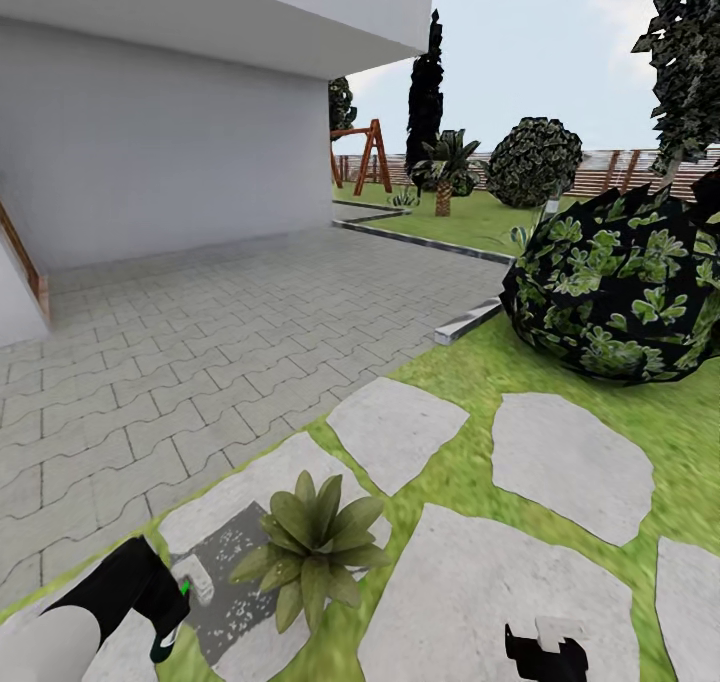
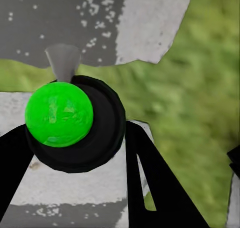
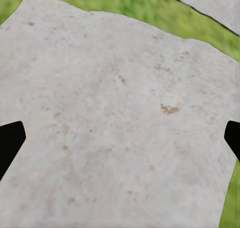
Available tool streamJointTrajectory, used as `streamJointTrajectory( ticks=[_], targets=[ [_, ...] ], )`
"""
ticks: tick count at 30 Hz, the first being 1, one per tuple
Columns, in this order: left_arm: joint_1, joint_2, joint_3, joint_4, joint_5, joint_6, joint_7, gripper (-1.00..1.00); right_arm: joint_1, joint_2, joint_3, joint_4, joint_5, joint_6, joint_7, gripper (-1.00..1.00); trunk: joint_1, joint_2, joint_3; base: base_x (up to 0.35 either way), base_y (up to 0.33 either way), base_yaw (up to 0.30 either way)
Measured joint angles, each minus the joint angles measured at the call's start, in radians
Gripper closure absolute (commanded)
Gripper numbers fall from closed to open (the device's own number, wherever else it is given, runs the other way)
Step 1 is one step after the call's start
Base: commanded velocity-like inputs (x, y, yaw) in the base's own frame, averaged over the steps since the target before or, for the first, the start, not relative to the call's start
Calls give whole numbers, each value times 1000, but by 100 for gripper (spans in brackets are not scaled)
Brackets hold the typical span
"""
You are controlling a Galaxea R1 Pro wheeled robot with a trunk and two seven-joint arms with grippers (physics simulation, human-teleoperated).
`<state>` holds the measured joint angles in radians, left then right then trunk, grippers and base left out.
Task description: Pick up the pesticide atomizer in the garden and spray insectifuge to fully cover both potted plants in the garden.
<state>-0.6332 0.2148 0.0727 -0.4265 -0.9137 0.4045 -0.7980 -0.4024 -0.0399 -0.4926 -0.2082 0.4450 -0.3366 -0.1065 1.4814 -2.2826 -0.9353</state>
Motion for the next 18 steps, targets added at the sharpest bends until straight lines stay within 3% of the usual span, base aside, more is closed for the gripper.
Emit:
streamJointTrajectory(
  ticks=[6, 18],
  targets=[
    [1, -1, 2, 48, 2, -5, 1, 100, 0, 0, 0, 1, 0, 0, 0, -100, 0, 0, 0, 0, 0, 0],
    [-1, 5, 7, 55, 2, -3, 3, 100, 0, 0, 0, 2, 0, 0, 0, -100, 0, 0, 0, 10, 11, 0]
  ],
)
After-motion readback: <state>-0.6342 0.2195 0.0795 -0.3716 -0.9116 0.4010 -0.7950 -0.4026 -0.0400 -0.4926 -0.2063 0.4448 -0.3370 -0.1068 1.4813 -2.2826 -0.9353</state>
